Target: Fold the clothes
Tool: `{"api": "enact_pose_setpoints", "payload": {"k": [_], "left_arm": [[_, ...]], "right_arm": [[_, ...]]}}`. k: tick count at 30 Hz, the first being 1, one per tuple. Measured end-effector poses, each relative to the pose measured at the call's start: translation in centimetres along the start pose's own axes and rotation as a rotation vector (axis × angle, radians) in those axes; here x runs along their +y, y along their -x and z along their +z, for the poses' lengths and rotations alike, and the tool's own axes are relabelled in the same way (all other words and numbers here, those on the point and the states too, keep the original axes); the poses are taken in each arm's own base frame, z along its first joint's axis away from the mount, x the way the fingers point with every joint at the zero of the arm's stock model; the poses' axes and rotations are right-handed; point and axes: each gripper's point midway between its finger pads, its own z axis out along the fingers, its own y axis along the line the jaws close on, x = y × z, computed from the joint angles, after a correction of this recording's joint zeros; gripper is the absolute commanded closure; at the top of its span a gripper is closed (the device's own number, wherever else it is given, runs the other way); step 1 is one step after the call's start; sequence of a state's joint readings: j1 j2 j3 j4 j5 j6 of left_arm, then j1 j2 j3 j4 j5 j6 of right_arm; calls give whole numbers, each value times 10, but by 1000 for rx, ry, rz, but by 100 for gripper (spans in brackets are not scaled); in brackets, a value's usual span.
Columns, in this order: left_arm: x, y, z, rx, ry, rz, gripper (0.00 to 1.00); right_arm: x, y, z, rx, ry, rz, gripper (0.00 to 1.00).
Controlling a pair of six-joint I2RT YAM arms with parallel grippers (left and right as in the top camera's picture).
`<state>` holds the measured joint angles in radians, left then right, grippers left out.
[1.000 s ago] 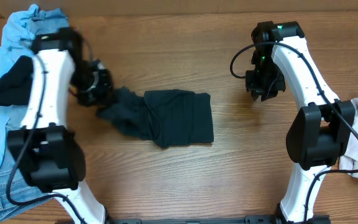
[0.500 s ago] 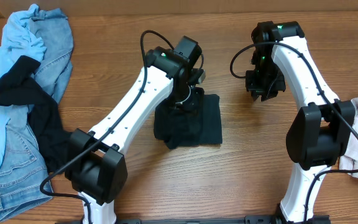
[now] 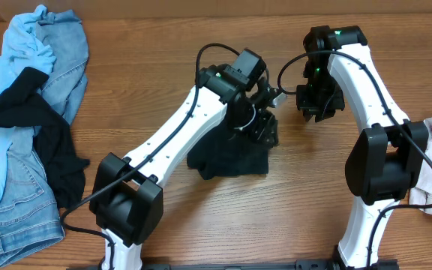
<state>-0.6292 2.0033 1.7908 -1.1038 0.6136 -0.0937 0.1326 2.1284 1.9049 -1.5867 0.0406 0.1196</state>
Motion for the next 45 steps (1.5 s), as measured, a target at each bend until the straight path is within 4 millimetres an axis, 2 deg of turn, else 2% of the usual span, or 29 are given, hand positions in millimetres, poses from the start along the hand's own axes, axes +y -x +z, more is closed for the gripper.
{"api": "enact_pose_setpoints", "payload": {"k": [1, 3, 5, 7, 9, 10, 12, 14, 17, 18, 19, 22, 24, 25, 28, 29, 33, 36, 38, 43, 45], "left_arm": [[7, -1, -4, 2, 7, -3, 59], [38, 5, -24, -37, 45, -46, 58], [82, 9, -66, -120, 143, -126, 59], [114, 3, -105, -182, 249, -217, 59], [135, -3, -125, -208, 319, -278, 59], [144, -5, -128, -211, 347, -305, 59], [160, -8, -126, -199, 406, -362, 60], [174, -11, -113, -158, 425, -404, 60], [196, -19, -78, -60, 430, -456, 60], [203, -23, -61, -14, 430, -468, 60], [206, -26, -51, 12, 431, -472, 60], [212, -31, -34, 60, 431, -480, 58], [214, -33, -32, 68, 437, -483, 56], [215, -33, -32, 70, 440, -484, 56], [214, -39, -32, 92, 443, -493, 51], [212, -44, -33, 111, 442, -503, 50], [210, -49, -33, 131, 441, -514, 50], [210, -49, -33, 132, 441, -514, 50], [208, -53, -33, 148, 440, -520, 49], [191, -64, -26, 222, 438, -510, 49], [186, -68, -24, 244, 441, -505, 60]], "right_arm": [[0, 0, 0, 0, 0, 0, 75], [5, 0, 0, 1, 27, -7, 76], [24, -4, -2, 20, 146, -71, 76], [62, -22, -14, 73, 392, -209, 78], [98, -41, -37, 96, 653, -350, 82], [114, -45, -49, 73, 762, -404, 82], [145, -52, -72, 20, 950, -515, 82], [171, -58, -84, -22, 1040, -609, 83], [210, -79, -83, -24, 1118, -731, 83], [220, -83, -77, -25, 1149, -753, 83], [223, -82, -72, -36, 1165, -758, 83], [224, -80, -35, -16, 1185, -704, 82], [223, -80, -6, 0, 1171, -663, 82], [218, -83, 21, 41, 1119, -602, 82], [199, -76, 80, 82, 900, -422, 81], [190, -79, 93, 123, 838, -329, 75], [178, -71, 93, 113, 722, -199, 75], [173, -68, 94, 95, 683, -186, 74], [160, -59, 95, 31, 581, -182, 72], [115, -12, 91, -187, 242, -169, 70], [89, 4, 87, -245, 78, -150, 74]]}}
